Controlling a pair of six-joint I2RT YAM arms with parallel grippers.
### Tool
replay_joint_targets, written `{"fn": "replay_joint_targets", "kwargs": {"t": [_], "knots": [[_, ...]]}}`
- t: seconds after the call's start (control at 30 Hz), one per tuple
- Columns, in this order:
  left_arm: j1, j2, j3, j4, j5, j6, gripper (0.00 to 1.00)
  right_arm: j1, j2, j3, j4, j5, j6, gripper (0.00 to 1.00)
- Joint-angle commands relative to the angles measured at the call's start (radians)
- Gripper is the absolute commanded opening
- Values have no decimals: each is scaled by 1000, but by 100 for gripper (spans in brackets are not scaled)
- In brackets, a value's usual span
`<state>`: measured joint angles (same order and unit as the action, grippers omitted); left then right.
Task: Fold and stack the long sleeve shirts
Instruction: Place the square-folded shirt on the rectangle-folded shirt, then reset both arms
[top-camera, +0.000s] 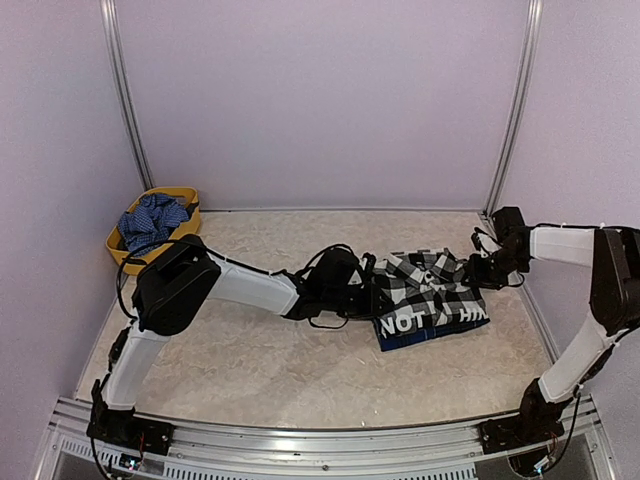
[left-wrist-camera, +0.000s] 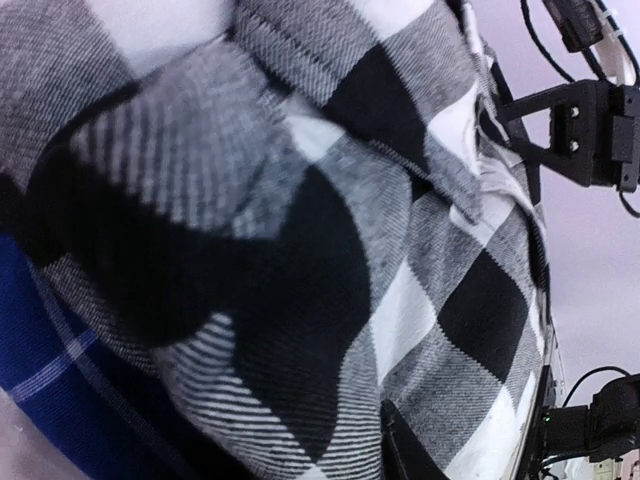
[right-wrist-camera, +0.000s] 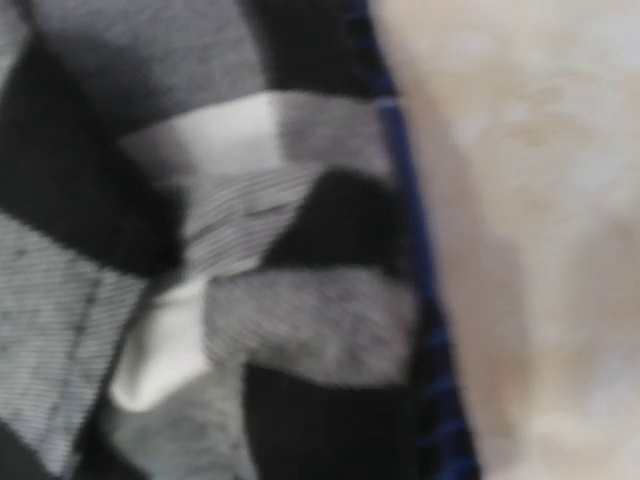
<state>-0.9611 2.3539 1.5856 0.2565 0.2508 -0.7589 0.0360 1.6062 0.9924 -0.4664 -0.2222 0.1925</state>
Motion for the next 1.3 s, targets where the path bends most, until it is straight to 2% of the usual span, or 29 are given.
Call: {"fn": "replay_joint_targets", "kwargs": {"t": [0.0, 0.1, 0.3, 0.57, 0.73, 0.97, 1.27], "knots": [[-3, -39, -85, 0, 3, 4, 34, -18, -26, 47, -16, 115, 19, 37], [2, -79, -129, 5, -10, 10, 41, -18, -37, 65, -41, 148, 17, 44], [33, -164, -226, 36, -29, 12, 53, -18, -151, 41, -45, 119, 13, 51], [58, -332, -361, 60, -81, 42, 58, -15, -347, -86, -21, -35, 33, 52], [42, -457, -451, 15, -199, 87, 61, 27, -396, -191, 50, -135, 80, 51], [5, -628, -556, -75, -405, 130, 66, 206, -366, -233, 119, -82, 136, 49], [4, -798, -636, -216, -603, 166, 69, 273, -171, -276, 171, 12, 127, 44]]}}
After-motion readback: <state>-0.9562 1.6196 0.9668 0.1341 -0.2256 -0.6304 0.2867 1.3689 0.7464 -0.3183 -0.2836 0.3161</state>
